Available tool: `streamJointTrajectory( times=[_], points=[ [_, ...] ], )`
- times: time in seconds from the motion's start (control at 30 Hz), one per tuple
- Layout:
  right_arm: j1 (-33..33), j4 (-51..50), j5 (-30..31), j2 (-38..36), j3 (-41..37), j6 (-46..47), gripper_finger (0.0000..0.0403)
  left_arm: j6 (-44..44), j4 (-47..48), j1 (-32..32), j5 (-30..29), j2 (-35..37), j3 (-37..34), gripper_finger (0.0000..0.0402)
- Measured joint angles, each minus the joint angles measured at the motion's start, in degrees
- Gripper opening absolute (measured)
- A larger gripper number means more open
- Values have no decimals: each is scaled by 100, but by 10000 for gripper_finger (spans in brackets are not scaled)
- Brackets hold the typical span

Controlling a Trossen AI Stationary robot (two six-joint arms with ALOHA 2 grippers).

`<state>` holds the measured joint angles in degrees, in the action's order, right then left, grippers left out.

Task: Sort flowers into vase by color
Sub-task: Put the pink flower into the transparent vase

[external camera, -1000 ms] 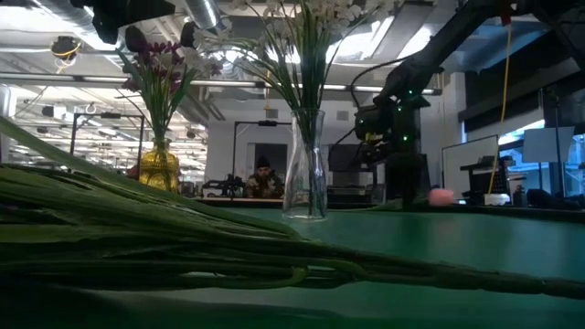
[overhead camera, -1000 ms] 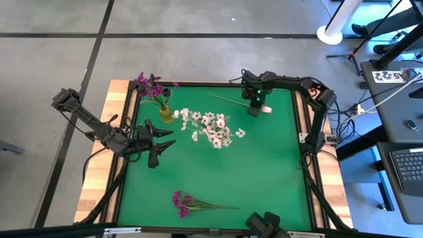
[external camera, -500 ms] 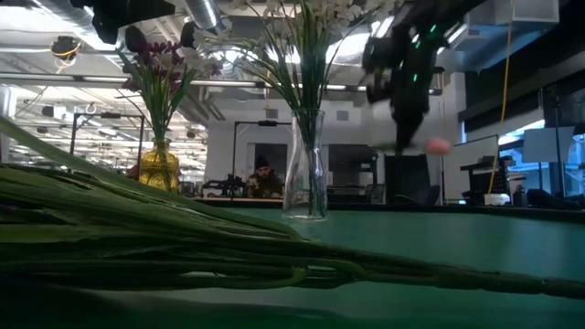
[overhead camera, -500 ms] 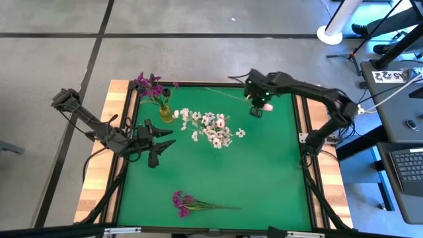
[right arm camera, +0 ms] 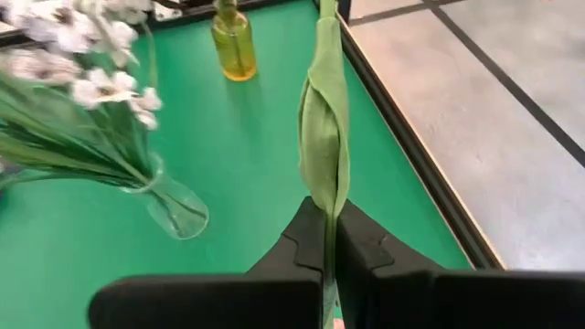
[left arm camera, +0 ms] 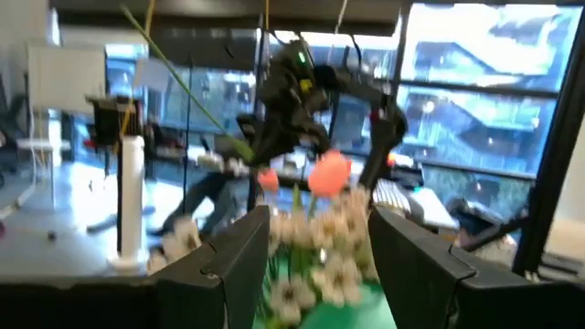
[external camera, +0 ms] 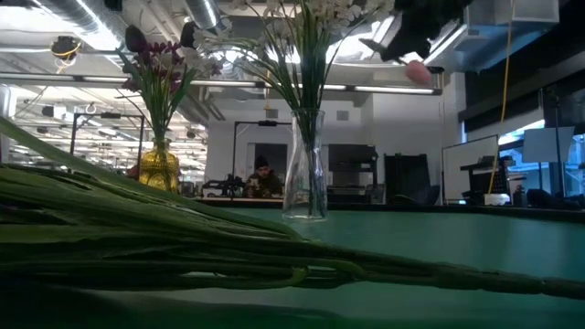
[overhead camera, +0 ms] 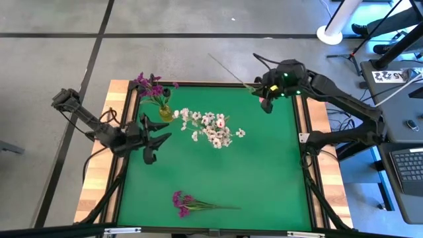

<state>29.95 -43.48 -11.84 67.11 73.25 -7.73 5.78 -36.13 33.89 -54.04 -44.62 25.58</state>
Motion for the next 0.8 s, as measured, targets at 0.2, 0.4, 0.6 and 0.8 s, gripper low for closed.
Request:
streamJointTrajectory(
  times=[0.2, 0.4, 0.6, 0.8],
  points=[
    [-629, -6, 813, -70, -71, -291, 4, 647, -856, 2, 0, 2, 81, 185],
    [-1753, 461, 2060, -48, -266, -1487, 4, 259, -279, 2, 4, 0, 582, 185],
    [-2855, 1124, 3768, -48, -267, -2435, 5, -426, 950, -41, 14, -10, 1231, 185],
    [-3523, 1601, 4415, 43, -265, -3474, 5, -976, 1944, -297, 442, -147, 1960, 185]
  ],
)
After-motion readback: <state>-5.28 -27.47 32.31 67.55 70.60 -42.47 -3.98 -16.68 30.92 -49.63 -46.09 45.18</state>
